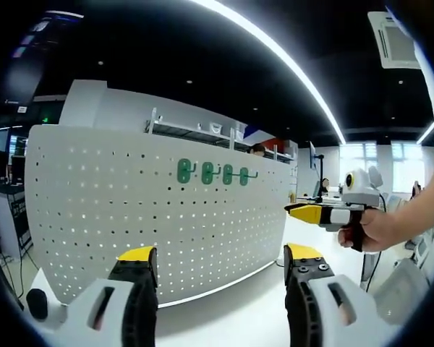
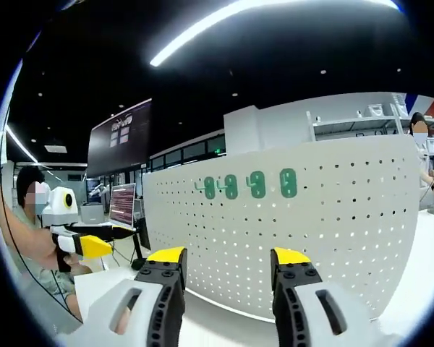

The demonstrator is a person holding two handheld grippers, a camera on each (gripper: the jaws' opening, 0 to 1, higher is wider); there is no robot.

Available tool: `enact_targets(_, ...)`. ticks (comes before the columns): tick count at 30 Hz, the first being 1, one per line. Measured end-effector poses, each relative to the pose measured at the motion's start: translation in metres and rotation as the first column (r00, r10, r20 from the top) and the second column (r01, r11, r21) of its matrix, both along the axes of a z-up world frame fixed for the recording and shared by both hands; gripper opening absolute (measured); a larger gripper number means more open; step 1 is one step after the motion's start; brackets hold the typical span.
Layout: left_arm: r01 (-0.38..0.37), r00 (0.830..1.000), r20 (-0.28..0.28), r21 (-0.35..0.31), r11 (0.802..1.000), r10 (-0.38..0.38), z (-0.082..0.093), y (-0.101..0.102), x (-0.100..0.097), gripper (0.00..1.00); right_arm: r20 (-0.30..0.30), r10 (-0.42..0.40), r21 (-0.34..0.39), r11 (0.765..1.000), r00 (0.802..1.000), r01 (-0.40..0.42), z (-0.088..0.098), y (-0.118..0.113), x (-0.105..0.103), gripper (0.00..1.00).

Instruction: Insert the hook assembly into the mounting plate slot until the hook locks in place.

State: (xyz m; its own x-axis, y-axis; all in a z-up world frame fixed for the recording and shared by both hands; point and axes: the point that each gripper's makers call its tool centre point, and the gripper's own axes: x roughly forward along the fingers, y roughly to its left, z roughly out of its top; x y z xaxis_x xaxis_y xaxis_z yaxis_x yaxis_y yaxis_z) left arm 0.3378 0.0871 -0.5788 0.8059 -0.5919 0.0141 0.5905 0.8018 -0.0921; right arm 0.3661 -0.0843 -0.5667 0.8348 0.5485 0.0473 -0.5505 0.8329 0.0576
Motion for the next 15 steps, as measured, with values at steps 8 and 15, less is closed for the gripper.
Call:
enact_targets(8,0.005,1.000,0.007,0.000,1.000,-0.005,0.0024,-0.0032,-0.0008,0.73,-0.001,-0.001,0.002,1.000,1.000,0.001,-0.0008,-0.0004,-0.0023,0.45)
enact_targets(15,-0.001,1.000,0.019,-0.002,1.000,0.001,0.0058,0.0007,-0.0015,0.73,0.003,0.004,0.005,1.000,1.000,-0.004,-0.0008,-0.0035,-0.0087,0.45)
